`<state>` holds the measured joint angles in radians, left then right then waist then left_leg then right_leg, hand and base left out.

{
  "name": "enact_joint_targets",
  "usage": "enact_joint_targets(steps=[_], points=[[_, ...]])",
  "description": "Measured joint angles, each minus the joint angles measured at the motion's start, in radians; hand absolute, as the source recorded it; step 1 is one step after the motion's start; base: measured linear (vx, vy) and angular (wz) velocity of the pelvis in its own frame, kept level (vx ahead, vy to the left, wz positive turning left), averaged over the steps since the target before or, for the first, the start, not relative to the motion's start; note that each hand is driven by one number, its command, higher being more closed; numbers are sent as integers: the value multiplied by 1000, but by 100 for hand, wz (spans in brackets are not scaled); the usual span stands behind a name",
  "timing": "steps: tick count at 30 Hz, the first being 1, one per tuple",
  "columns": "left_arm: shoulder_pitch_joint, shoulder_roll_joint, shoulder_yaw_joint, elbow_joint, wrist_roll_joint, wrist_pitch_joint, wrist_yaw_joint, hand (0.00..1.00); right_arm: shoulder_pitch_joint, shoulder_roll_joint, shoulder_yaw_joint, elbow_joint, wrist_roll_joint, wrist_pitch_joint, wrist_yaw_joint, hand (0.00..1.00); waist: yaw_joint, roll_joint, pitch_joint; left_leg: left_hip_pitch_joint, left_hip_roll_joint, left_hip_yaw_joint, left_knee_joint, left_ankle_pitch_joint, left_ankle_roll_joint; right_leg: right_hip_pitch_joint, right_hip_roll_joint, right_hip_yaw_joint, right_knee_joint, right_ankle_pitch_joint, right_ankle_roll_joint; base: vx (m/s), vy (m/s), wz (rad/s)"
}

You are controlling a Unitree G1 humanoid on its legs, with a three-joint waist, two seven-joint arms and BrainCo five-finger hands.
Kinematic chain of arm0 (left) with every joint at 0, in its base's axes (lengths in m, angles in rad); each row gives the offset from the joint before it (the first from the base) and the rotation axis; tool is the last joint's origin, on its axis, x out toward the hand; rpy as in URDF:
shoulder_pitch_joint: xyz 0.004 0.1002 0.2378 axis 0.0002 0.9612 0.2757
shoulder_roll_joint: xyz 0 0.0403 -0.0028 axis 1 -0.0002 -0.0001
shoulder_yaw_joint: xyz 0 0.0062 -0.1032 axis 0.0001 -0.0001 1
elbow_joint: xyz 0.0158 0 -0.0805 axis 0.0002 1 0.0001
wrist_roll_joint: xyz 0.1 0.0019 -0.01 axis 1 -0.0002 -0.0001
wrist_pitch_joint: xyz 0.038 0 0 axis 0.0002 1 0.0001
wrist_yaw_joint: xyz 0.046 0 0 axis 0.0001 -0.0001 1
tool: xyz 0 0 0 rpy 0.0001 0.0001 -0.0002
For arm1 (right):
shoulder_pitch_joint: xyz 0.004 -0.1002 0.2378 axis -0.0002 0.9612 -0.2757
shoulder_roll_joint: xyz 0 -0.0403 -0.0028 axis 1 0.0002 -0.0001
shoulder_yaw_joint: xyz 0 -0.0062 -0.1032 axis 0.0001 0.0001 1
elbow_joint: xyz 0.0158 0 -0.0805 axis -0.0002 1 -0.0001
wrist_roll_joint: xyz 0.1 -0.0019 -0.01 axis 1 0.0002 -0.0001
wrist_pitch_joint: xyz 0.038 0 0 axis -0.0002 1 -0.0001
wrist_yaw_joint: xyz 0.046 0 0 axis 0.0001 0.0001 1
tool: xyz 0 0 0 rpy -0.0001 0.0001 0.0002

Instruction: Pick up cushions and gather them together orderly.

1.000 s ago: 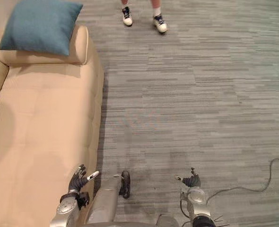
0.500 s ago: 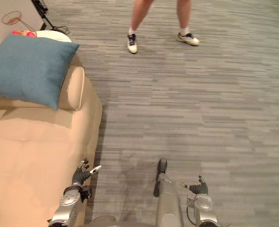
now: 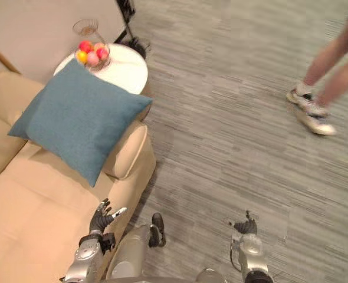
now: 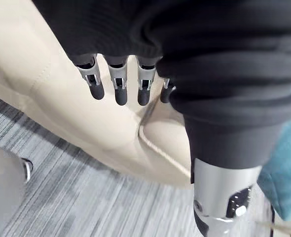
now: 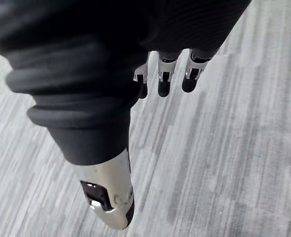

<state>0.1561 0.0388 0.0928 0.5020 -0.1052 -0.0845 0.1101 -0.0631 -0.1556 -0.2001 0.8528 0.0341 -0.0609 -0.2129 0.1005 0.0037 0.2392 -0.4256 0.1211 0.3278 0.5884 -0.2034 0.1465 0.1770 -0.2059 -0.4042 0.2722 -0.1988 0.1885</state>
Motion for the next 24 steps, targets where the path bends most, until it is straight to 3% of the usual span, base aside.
enact_joint_targets(steps=[1,2,3,4,5,6,8,10,11,12,13,14,15,16,17,18,19,20,21,22,24], points=[[21,-1,-5,1,0,0,-2,0,-12,-1,2,7,-12,0,2,0,1,0,0,34,-5,4,11,-49,-6,-38,-33,33,148,8,28,559,207,26],[44,0,-6,8,-1,1,-2,0,-17,1,10,7,-28,-2,4,0,-2,-9,-2,91,-30,-1,2,-87,-12,-116,-91,90,387,78,71,535,196,28],[53,5,-6,10,-2,1,-2,0,-13,1,13,7,-41,-1,9,0,-7,-14,-5,124,-50,-14,-7,-106,-12,-176,-118,120,548,122,73,505,119,46],[56,10,-5,11,-7,2,0,0,-5,1,13,7,-45,0,16,0,-9,-17,-7,157,-68,-35,-19,-119,-11,-231,-131,135,683,111,54,496,27,72],[66,14,-1,12,-12,2,3,0,4,1,15,8,-46,3,20,0,-7,-18,-8,221,-89,-65,-55,-133,-10,-308,-137,132,813,58,-5,501,-3,82],[76,13,0,20,-20,1,4,0,17,1,23,8,-47,3,20,0,-7,-16,-11,277,-101,-91,-94,-136,-14,-360,-136,101,820,16,-61,490,-36,78],[86,13,13,21,-31,1,5,0,24,1,40,8,-53,3,21,0,-15,-11,-13,334,-112,-162,-134,-137,-17,-452,-101,78,708,-34,-94,513,-108,99],[68,5,26,21,-42,2,8,0,27,2,42,6,-54,4,21,0,-22,-1,-13,353,-113,-280,-153,-135,-21,-520,6,158,485,-48,-88,434,-206,150],[45,3,27,29,-42,1,17,0,34,0,39,1,-54,4,20,0,-45,2,-16,354,-114,-378,-157,-128,-35,-531,85,285,257,-20,-56,433,-260,232],[17,5,22,44,-53,1,29,0,53,-2,32,-6,-52,4,16,0,-60,-9,-22,344,-131,-462,-145,-123,-91,-506,106,396,37,64,-18,432,-282,264],[6,3,22,45,-60,1,31,0,66,-4,32,-11,-51,4,13,0,-60,-13,-25,342,-140,-506,-124,-136,-127,-492,107,428,-30,186,-19,435,-346,249],[-9,-26,19,57,-63,0,39,0,78,-14,28,-12,-39,6,11,0,-47,22,-28,325,-115,-559,-86,-160,-169,-461,119,388,-19,241,-86,324,-295,160],[-4,-37,19,52,-67,-2,45,0,78,-16,26,-17,-36,6,11,0,-24,34,-36,310,-91,-565,-79,-149,-191,-460,125,368,-13,233,-96,407,-422,163],[-5,-49,18,47,-84,-2,45,0,72,-10,10,-59,-29,3,11,0,-7,33,-39,285,-73,-556,-69,-100,-273,-436,107,287,-9,199,-122,279,-317,160],[-5,-59,19,37,-97,-2,45,0,72,-4,-1,-90,-23,-4,11,0,-10,34,-39,275,-50,-518,-60,-69,-320,-398,94,217,-11,176,-143,291,-374,174],[-4,-63,20,33,-100,-3,44,0,72,0,-9,-97,-22,-6,10,0,-6,33,-38,269,-31,-484,-50,-55,-323,-372,93,185,-15,168,-156,192,-250,194],[-3,-66,20,23,-102,-3,43,0,76,15,-20,-115,-4,-7,7,0,-6,24,-33,249,26,-365,-36,-52,-317,-302,91,112,-28,153,-175,177,-248,188],[-3,-65,18,12,-102,-3,41,0,85,27,-39,-135,6,-12,-2,0,-6,20,-37,243,61,-248,-57,-23,-276,-262,81,52,-31,135,-170,114,-169,191],[-1,-66,15,6,-101,-3,40,0,92,26,-49,-140,10,-19,-3,0,-9,15,-41,237,78,-180,-77,20,-233,-246,78,20,-30,125,-167,76,-119,173],[1,-55,11,-1,-101,-7,39,0,99,29,-77,-140,16,-23,-2,0,-5,0,-53,232,88,-58,-112,25,-216,-230,60,-25,-36,92,-151,69,-58,155],[2,-33,7,2,-99,-7,33,0,90,35,-87,-128,29,-21,-3,0,-5,-10,-63,232,85,29,-182,31,-203,-235,51,-70,-55,83,-142,44,-3,116]])
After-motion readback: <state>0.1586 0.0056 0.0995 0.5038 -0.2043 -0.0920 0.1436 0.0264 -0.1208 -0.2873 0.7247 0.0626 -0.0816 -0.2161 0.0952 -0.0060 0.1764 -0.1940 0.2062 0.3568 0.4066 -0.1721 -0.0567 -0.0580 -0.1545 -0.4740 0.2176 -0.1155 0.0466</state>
